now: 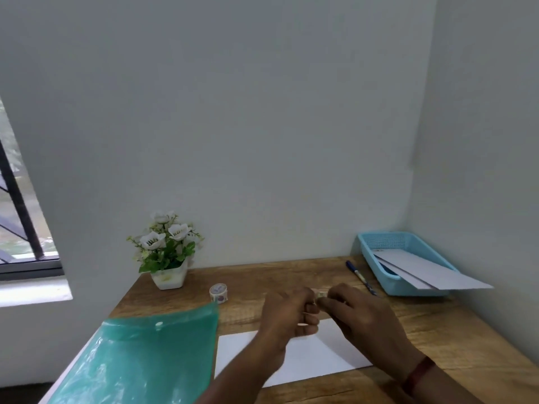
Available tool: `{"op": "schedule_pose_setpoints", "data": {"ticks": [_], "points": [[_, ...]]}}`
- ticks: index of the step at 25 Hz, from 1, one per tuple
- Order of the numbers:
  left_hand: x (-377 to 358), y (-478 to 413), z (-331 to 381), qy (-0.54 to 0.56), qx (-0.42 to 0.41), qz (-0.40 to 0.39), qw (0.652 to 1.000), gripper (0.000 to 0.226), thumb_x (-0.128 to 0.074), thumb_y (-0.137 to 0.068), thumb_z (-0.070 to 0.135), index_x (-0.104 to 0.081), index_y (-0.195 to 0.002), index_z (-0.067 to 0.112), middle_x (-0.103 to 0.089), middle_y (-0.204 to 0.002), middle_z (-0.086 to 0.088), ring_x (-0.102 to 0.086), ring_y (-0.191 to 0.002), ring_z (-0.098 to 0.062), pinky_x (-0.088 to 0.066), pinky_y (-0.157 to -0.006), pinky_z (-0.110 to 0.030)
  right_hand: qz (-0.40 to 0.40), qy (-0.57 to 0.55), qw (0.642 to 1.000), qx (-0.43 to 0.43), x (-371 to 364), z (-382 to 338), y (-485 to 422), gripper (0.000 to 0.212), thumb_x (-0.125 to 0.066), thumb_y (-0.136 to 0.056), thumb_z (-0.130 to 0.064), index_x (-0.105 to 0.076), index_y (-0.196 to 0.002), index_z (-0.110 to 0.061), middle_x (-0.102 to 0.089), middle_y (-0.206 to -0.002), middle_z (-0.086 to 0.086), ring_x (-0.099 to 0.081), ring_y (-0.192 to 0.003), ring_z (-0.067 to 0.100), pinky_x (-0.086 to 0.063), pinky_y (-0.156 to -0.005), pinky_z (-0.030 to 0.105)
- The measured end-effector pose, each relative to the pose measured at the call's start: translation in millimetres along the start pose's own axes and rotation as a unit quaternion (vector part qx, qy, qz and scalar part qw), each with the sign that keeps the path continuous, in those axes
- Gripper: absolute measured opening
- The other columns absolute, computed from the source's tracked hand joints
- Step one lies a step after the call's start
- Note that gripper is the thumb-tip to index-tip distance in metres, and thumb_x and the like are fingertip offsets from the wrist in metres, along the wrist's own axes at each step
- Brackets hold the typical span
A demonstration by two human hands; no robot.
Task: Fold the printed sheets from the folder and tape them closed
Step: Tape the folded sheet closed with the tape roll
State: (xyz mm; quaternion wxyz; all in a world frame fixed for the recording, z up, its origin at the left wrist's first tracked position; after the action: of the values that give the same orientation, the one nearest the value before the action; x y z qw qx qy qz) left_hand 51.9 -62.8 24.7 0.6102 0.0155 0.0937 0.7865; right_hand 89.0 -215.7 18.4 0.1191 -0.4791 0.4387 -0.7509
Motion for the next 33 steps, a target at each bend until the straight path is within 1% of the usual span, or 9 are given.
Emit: {"op": "schedule_pose_setpoints", "data": {"ticks": [4,17,20,22,24,26,27,29,33], "points": [[-14.2,-9.6,-6.5,-0.014,-0.015,-0.006,1.000,0.015,-0.067,-0.085,0.015,-0.073,-0.087,0.002,-0.070,-0.077,-0.013,-0.065,-0.064,-0.020,-0.058,-0.065,-0.032,-0.064,0.028,0.998,0.005,3.2,15.5,22.9,0.041,-0.084,-0.069,-0.011,-0.069,-0.104,-0.023,-0.065,-0.094,-0.001,-0.057,-0.066,0.011,-0.047,-0.049,0.024],[-13.3,-21.2,-24.6,-0.125,-0.064,-0.034,0.990,0.007,-0.070,-0.086,0.007,-0.076,-0.085,0.010,-0.074,-0.077,-0.005,-0.068,-0.064,-0.016,-0.059,-0.065,-0.029,-0.120,-0.022,0.992,-0.020,-2.1,16.1,36.1,0.036,-0.084,-0.072,-0.022,-0.070,-0.106,-0.027,-0.065,-0.092,-0.005,-0.056,-0.071,0.006,-0.050,-0.055,0.020],[-13.0,-21.0,-26.4,-0.101,-0.054,-0.017,0.993,0.007,-0.069,-0.087,0.007,-0.075,-0.087,0.009,-0.073,-0.077,-0.008,-0.066,-0.061,-0.015,-0.057,-0.062,-0.026,-0.117,-0.034,0.992,-0.012,1.1,17.4,35.1,0.023,-0.075,-0.080,-0.027,-0.072,-0.103,-0.026,-0.066,-0.091,-0.006,-0.057,-0.071,0.005,-0.050,-0.057,0.019],[-12.5,-20.4,-26.5,-0.081,-0.052,-0.005,0.995,0.006,-0.069,-0.088,0.006,-0.074,-0.088,0.007,-0.073,-0.079,-0.012,-0.064,-0.059,-0.015,-0.056,-0.061,-0.025,-0.079,-0.084,0.991,-0.064,8.4,24.4,32.5,0.016,-0.065,-0.088,-0.033,-0.074,-0.097,-0.024,-0.066,-0.088,-0.009,-0.059,-0.073,0.001,-0.050,-0.060,0.017],[-12.5,-18.6,-25.7,-0.070,-0.059,0.004,0.996,0.005,-0.070,-0.087,0.008,-0.074,-0.088,0.007,-0.072,-0.080,-0.014,-0.064,-0.060,-0.015,-0.056,-0.061,-0.026,-0.006,-0.173,0.953,-0.248,18.6,37.0,28.2,0.008,-0.066,-0.087,-0.030,-0.072,-0.089,-0.025,-0.067,-0.083,-0.015,-0.062,-0.075,-0.001,-0.050,-0.062,0.014],[-15.2,-15.7,-25.1,-0.079,-0.073,0.011,0.994,0.004,-0.071,-0.087,0.011,-0.075,-0.089,0.011,-0.072,-0.077,-0.009,-0.065,-0.060,-0.014,-0.055,-0.061,-0.024,0.013,-0.290,0.849,-0.441,18.8,46.0,28.3,0.004,-0.071,-0.085,-0.023,-0.070,-0.086,-0.026,-0.069,-0.080,-0.013,-0.065,-0.077,-0.001,-0.054,-0.062,0.017],[-17.5,-14.0,-24.9,-0.087,-0.082,0.012,0.993,0.004,-0.071,-0.087,0.012,-0.075,-0.088,0.013,-0.073,-0.075,-0.007,-0.066,-0.060,-0.013,-0.055,-0.060,-0.023,-0.006,-0.350,0.800,-0.487,15.6,46.1,28.4,0.006,-0.071,-0.084,-0.018,-0.071,-0.087,-0.024,-0.072,-0.081,-0.008,-0.067,-0.078,0.002,-0.055,-0.062,0.019],[-22.1,-10.2,-23.4,-0.106,-0.101,0.014,0.989,0.007,-0.072,-0.087,0.014,-0.074,-0.085,0.020,-0.073,-0.072,-0.001,-0.067,-0.060,-0.012,-0.054,-0.060,-0.021,-0.062,-0.425,0.743,-0.514,10.8,44.2,26.2,0.008,-0.072,-0.084,-0.013,-0.072,-0.090,-0.018,-0.074,-0.085,-0.003,-0.070,-0.079,0.007,-0.056,-0.062,0.022],[-33.7,-3.2,-20.4,-0.135,-0.133,0.009,0.982,0.006,-0.071,-0.087,0.018,-0.073,-0.087,0.023,-0.073,-0.072,0.001,-0.067,-0.061,-0.010,-0.053,-0.057,-0.018,-0.102,-0.509,0.679,-0.519,11.1,40.9,26.5,0.011,-0.071,-0.084,-0.005,-0.071,-0.094,-0.006,-0.075,-0.088,0.008,-0.073,-0.084,0.020,-0.061,-0.064,0.035]]}}
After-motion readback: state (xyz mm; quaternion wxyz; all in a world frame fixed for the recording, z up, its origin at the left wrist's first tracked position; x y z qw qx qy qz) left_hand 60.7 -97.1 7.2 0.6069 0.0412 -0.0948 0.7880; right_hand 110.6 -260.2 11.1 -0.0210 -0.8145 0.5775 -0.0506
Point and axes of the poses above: each hand's wrist, its own y-axis away from the middle knuckle, its own x-axis out of the back of the hand, z = x × y, the point moved 3 cm from there along -y, towards the middle knuckle
